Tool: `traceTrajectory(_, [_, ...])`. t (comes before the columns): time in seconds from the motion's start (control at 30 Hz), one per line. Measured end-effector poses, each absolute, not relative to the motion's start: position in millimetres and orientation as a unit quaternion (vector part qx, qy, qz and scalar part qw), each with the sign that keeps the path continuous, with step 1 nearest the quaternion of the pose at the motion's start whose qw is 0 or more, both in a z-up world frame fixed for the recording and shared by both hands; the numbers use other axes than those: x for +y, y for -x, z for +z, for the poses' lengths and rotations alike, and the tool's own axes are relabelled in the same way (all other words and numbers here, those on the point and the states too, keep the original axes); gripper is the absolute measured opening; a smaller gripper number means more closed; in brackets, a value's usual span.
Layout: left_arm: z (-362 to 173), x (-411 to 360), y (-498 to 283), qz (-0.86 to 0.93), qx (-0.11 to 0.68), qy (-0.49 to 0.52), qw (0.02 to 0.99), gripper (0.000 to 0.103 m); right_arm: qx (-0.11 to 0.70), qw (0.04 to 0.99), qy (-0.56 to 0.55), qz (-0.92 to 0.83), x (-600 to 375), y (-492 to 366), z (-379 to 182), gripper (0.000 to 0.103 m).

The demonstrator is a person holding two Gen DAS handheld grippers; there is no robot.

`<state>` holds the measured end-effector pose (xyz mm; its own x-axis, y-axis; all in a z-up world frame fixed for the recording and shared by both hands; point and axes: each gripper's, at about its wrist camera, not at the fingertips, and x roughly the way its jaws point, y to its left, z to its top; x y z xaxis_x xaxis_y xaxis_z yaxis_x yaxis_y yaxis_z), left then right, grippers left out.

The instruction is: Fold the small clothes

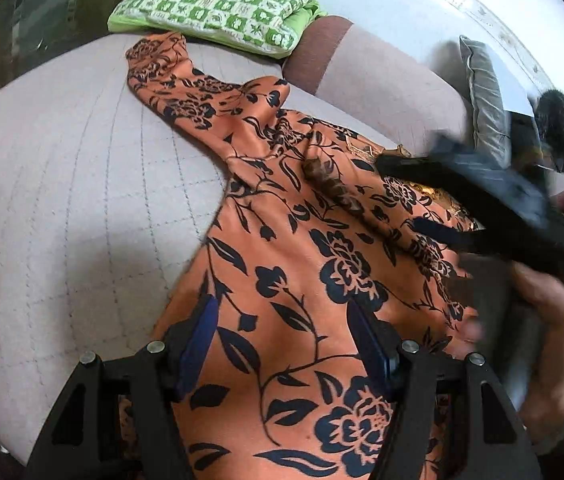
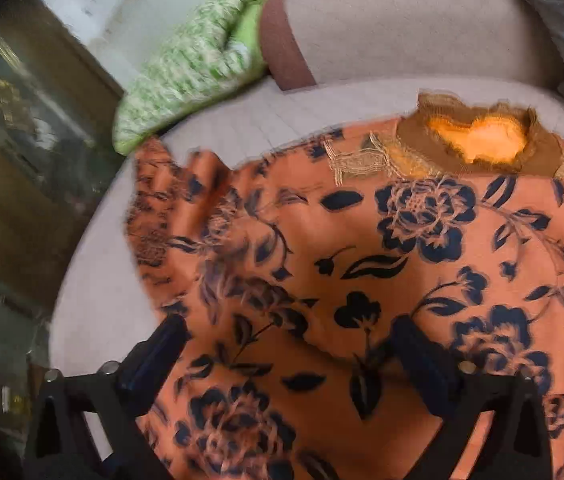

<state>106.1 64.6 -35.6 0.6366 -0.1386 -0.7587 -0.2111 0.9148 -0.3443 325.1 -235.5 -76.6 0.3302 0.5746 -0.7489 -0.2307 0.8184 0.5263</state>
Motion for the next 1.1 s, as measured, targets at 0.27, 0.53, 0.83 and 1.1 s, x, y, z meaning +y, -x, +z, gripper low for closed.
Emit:
traceTrajectory(0.27, [-39.7,56.0,-108.0,0.029,0.43,0.18,0.884,0.068,0.493,0.815,-0.265,0.149,-406.0,-293.9,-69.0,0.103])
traceTrajectory(0.53, [-35.6,81.8,-109.8,0.054,0.419,0.213,0.881,0.068,0.46,0.808,-0.34,0.143,-470.4,-263.8,-43.5,0.1])
traceTrajectory(0.83, [-30.3,67.8,-119.5,0.043,0.431,0.176,0.884,0.068,0.476,0.757,-0.437,0.102,-509.6,-267.2,-80.0,0.102])
traceTrajectory(1.1, [21.3,24.6,-195.8,-0.051,0.384,0.105,0.916,0.068,0.433,0.769,-0.463,0.087,-582.4,-269.4,-62.0,0.102])
